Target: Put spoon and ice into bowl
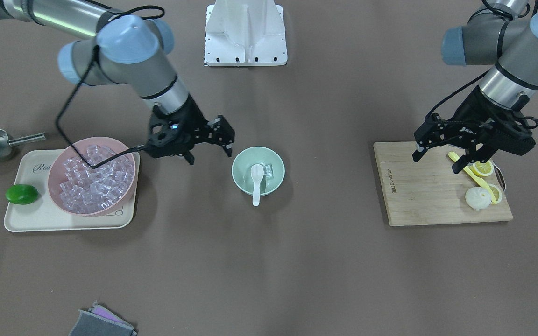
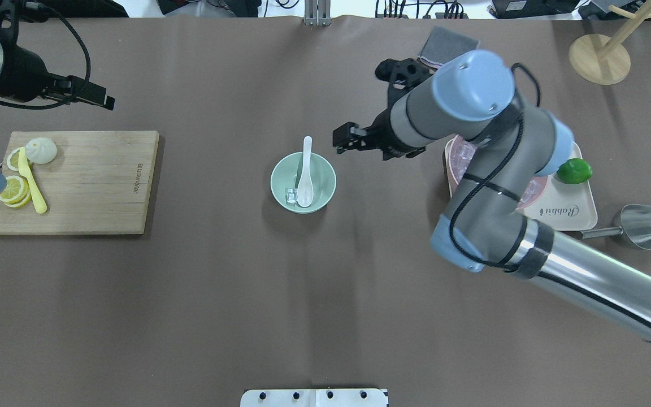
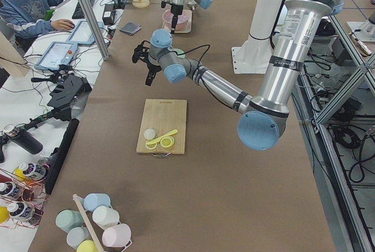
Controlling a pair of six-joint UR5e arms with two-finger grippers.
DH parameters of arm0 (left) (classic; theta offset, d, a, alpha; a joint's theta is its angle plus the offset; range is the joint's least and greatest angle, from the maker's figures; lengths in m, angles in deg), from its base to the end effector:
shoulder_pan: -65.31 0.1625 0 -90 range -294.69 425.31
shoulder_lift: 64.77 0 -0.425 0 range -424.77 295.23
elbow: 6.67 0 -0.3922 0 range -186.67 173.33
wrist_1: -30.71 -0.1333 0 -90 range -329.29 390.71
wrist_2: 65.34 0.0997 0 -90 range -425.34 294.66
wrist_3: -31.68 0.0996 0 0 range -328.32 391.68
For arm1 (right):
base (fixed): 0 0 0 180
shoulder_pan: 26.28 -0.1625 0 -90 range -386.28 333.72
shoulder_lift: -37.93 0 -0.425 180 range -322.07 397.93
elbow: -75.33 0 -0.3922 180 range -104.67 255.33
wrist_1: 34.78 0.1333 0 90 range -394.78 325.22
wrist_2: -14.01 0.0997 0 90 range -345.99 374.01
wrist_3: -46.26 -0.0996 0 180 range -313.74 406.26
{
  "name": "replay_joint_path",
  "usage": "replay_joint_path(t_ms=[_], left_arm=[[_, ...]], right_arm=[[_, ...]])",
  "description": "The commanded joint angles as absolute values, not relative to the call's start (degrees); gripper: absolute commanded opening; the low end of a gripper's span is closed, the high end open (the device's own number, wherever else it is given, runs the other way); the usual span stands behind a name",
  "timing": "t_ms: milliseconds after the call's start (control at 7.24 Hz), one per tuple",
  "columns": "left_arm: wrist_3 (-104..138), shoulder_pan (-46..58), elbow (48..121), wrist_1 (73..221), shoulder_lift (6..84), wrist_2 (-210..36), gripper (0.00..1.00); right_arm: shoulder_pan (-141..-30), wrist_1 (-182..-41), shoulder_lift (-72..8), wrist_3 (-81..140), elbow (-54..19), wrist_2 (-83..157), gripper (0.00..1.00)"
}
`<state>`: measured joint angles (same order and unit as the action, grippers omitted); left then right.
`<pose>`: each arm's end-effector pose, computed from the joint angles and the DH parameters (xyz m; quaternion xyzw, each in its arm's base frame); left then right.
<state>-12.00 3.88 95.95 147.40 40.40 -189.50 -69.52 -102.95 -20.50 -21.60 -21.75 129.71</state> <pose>0.2109 -0.5492 0.3566 0.1995 0.4689 0.0215 0.8602 -0.4162 -0.5151 0.2371 0.1035 -0.5170 0.0441 0.8486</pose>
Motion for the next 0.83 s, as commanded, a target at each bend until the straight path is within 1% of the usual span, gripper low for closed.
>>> replay_joint_path(t_ms=[0, 138, 276, 415, 691], left_arm=[[-7.6, -0.3, 95.5, 147.3, 35.3, -189.4, 0.98], [-3.1, -1.0, 94.2, 147.2, 33.2, -189.7, 0.98], [0.1, -1.3, 93.9, 147.2, 30.6, -190.0, 0.98], [2.6, -2.3, 94.0, 145.5, 28.9, -190.1, 0.98], [5.6, -5.3, 95.4, 135.6, 28.8, -196.4, 0.98]], right_arm=[[-84.2, -104.4, -31.8, -4.4, -24.0, 139.8, 1.0], [-89.2, -107.7, -36.6, 7.5, -23.7, 140.8, 1.0], [-95.0, -113.0, -39.0, 20.2, -22.8, 141.9, 1.0], [-100.3, -116.5, -40.5, 32.2, -19.9, 142.2, 1.0], [-109.8, -116.8, -41.1, 50.7, -10.1, 147.0, 1.0]])
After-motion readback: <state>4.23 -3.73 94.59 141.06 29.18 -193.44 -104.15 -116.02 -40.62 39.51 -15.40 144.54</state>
